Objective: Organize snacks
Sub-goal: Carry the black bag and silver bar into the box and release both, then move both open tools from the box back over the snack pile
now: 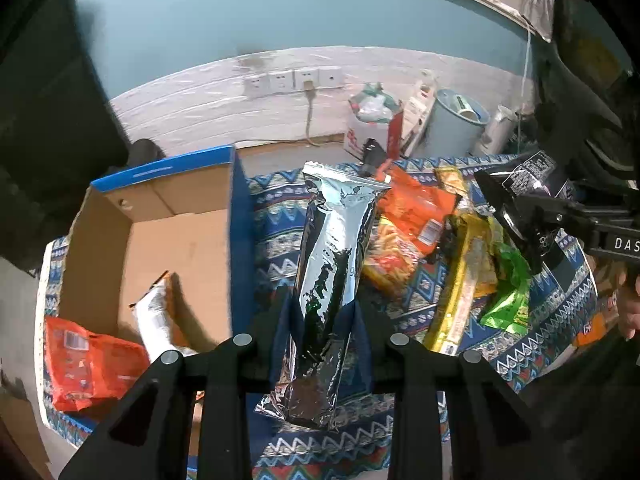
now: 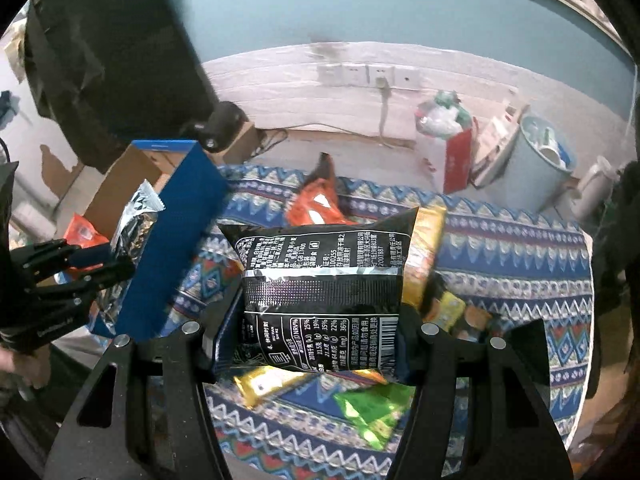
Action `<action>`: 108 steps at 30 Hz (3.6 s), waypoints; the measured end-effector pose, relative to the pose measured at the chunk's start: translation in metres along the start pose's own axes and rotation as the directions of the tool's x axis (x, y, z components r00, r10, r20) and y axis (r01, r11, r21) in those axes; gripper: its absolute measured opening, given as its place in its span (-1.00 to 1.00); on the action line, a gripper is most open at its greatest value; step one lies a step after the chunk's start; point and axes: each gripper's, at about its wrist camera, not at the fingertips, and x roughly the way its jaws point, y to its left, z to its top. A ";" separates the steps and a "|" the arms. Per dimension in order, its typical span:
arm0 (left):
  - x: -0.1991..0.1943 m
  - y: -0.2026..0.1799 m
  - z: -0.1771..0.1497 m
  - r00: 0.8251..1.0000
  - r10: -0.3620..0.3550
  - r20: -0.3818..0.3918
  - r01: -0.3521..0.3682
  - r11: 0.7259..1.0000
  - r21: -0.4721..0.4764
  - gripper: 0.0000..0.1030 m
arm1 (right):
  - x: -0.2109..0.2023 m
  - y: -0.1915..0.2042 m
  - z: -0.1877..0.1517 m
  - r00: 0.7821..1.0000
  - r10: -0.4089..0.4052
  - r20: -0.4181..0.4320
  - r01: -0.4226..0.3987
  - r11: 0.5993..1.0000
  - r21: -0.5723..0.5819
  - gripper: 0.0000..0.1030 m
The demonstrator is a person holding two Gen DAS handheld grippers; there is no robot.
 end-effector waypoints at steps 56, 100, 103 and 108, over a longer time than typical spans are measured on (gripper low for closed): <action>-0.010 0.205 -0.051 0.978 0.203 -0.054 -0.206 0.879 -0.430 0.14 | 0.120 0.233 0.079 0.981 0.159 -0.112 -0.185 0.939 -0.290 0.19; -0.020 0.155 -0.033 0.986 0.165 -0.012 -0.160 0.937 -0.311 0.35 | 0.098 0.179 0.067 0.994 0.056 -0.095 -0.077 0.969 -0.236 0.57; -0.020 0.144 -0.029 0.988 0.152 -0.005 -0.147 0.946 -0.290 0.37 | 0.091 0.165 0.063 0.995 0.037 -0.097 -0.058 0.973 -0.222 0.57; -0.018 0.121 -0.024 0.990 0.139 0.001 -0.135 0.961 -0.240 0.43 | 0.081 0.143 0.053 0.996 0.001 -0.094 -0.021 0.976 -0.215 0.57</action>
